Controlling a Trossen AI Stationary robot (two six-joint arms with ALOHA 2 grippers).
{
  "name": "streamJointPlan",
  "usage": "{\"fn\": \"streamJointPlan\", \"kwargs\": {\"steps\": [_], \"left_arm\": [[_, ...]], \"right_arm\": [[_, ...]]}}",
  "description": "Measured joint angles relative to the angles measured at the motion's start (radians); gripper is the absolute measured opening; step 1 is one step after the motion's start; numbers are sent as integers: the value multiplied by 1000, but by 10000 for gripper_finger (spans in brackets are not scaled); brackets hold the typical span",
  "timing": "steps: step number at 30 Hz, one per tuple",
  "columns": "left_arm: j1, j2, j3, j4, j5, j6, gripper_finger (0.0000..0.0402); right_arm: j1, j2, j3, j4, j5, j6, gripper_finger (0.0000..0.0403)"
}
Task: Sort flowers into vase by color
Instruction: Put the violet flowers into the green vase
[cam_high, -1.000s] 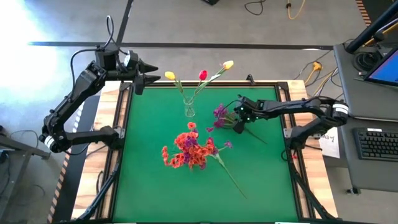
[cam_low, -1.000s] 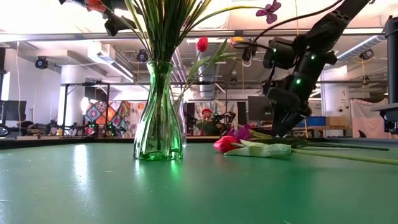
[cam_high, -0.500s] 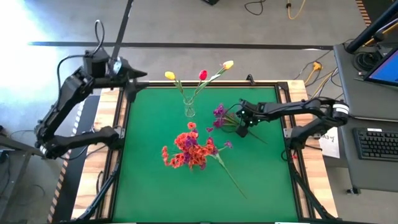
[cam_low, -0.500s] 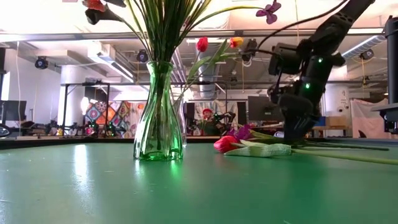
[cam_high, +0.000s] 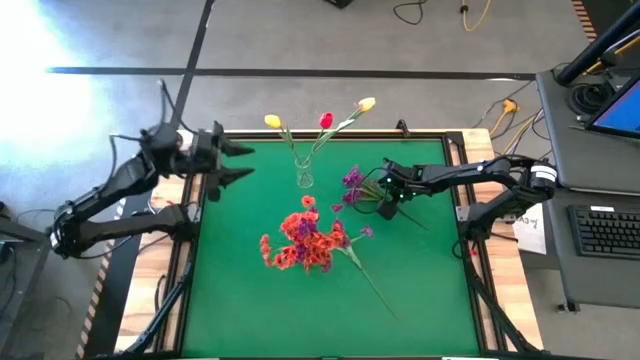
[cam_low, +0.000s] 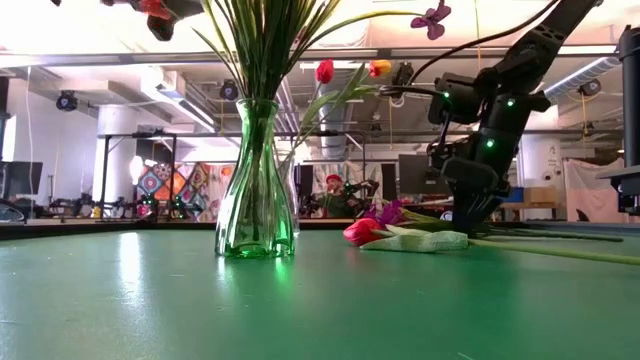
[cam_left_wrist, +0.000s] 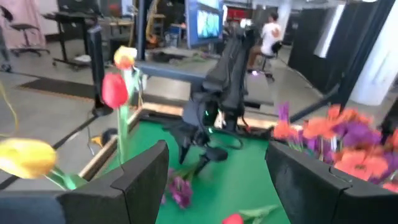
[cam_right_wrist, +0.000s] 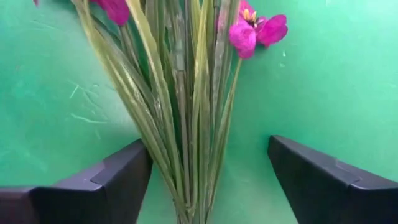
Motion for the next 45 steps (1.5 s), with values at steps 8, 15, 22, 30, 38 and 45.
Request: {"fn": "streamJointPlan", "kwargs": {"steps": [8,15,22,30,38,45], "left_arm": [[-86,-37,-101,13,-149,-21,255],[-85,-99,-146,8,-152,-79,255],[-85,-163,-156,-71,-167,-80,255],[-85,-217,-174,-103,-167,-127,255],[-85,-231,-221,-72,-167,-162,255],[-85,-232,-222,-48,-167,-178,255]], "right_arm": [[-2,2,0,23,19,7,205],[-2,2,0,24,19,33,105],[1,-54,0,-31,4,51,26],[7,-238,0,-173,-5,97,18],[26,-431,0,-276,-81,154,18],[54,-550,0,-334,-143,187,18]]}}
